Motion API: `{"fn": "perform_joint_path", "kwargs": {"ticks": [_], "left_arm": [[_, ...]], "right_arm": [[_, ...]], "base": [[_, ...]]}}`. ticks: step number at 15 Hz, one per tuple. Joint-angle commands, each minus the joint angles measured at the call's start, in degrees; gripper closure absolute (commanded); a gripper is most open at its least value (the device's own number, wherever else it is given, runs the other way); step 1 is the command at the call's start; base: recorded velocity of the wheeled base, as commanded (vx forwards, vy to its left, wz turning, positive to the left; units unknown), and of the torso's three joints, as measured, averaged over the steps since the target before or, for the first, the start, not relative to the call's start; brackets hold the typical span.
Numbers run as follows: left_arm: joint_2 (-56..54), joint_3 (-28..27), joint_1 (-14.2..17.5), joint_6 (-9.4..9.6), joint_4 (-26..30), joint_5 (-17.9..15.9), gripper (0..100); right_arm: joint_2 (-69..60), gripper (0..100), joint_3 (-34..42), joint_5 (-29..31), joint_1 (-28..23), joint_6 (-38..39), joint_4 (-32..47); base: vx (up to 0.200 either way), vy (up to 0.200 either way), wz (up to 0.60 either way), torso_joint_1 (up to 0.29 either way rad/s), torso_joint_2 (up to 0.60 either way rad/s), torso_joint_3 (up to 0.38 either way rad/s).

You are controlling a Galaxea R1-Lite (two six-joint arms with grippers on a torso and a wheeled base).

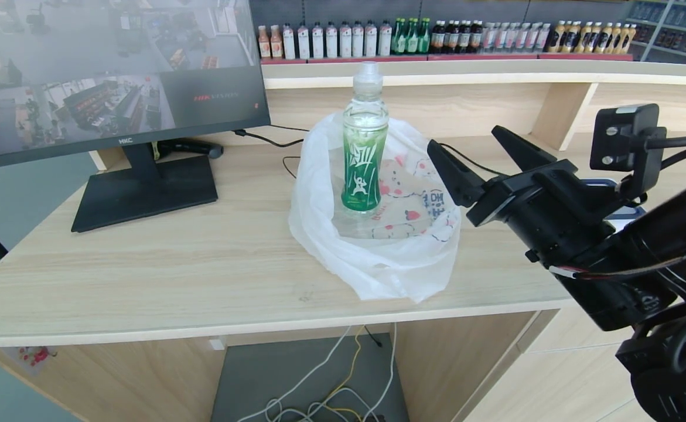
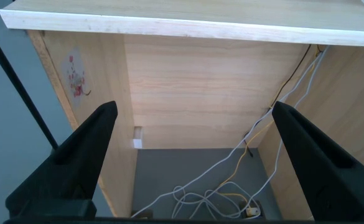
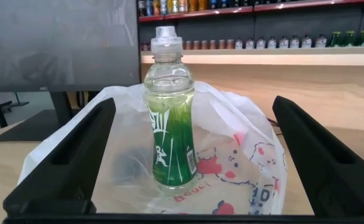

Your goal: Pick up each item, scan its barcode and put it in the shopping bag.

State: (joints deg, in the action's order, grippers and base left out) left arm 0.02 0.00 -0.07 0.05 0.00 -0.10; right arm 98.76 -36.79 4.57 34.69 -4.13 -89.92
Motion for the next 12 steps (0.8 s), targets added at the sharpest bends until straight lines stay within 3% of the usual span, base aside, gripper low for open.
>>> {"fn": "perform_joint_path", "kwargs": {"ticks": [1,12], "left_arm": [[-0.02,0.0,-0.01,-0.05,0.0,0.01,0],[-0.02,0.0,-0.01,-0.22,0.0,0.1,0]], "right_arm": [[0.82,0,-0.03,0.0,0.11,-0.09,-0.08],[-2.25,0,3.83,0.0,0.02,0.0,-0.08]], "base": [[0.0,-0.2,0.0,0.002,0.0,-0.007],[0.0,-0.2,0.0,0.002,0.0,0.002]]}}
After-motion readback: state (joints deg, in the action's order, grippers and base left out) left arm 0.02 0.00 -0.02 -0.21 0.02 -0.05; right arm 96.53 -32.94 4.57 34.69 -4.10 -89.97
